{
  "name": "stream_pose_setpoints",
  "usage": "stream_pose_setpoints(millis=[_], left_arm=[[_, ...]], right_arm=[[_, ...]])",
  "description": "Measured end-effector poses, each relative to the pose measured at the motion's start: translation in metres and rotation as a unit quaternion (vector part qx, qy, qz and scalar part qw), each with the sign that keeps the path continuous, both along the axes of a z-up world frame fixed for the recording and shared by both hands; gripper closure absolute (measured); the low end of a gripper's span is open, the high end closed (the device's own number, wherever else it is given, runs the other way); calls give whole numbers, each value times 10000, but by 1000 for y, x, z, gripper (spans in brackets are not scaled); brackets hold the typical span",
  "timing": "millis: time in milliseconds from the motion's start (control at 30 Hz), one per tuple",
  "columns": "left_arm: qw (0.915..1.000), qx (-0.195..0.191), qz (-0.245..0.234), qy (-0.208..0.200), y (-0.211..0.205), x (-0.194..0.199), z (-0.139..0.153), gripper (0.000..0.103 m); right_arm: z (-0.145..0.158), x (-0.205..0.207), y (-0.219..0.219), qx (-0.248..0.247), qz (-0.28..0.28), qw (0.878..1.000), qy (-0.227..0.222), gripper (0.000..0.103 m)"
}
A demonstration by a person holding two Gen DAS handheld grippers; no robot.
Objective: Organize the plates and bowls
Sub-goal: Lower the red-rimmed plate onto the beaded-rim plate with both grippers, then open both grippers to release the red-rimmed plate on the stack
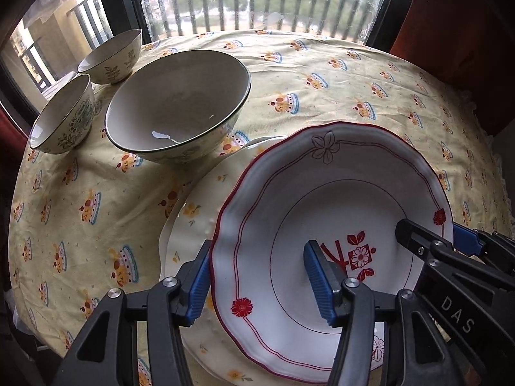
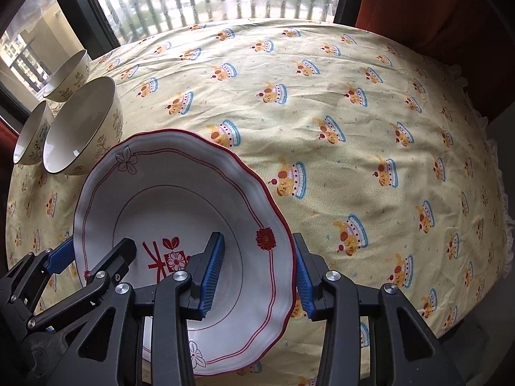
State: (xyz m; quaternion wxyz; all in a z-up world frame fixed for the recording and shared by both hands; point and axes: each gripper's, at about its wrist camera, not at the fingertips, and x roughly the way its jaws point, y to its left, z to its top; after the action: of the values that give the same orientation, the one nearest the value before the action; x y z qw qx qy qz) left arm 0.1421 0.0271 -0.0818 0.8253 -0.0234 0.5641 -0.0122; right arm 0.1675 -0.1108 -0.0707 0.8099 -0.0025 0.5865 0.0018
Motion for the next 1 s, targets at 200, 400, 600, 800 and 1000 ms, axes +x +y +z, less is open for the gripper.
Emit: stream_pose_setpoints(millis=[200, 400, 600, 800, 1000], left_arm=[[9999, 77, 8, -104, -3, -1, -1, 45], [9999, 78, 76, -128, -3, -2, -1, 45], [9998, 105, 87, -116, -3, -1, -1, 45], [9998, 210, 61, -31, -7, 0, -2, 37], [9982, 586, 73, -69, -17, -2, -1, 25]], right_arm=[[-2, 3, -1, 22, 8, 10000, 18, 58], [2, 4, -7, 41, 219, 9997, 82, 58], [13, 4, -17, 112, 250, 9995, -155, 59], [11, 2, -8, -4, 395, 9986, -337, 75], [13, 0, -6, -10, 401, 9986, -353, 76]])
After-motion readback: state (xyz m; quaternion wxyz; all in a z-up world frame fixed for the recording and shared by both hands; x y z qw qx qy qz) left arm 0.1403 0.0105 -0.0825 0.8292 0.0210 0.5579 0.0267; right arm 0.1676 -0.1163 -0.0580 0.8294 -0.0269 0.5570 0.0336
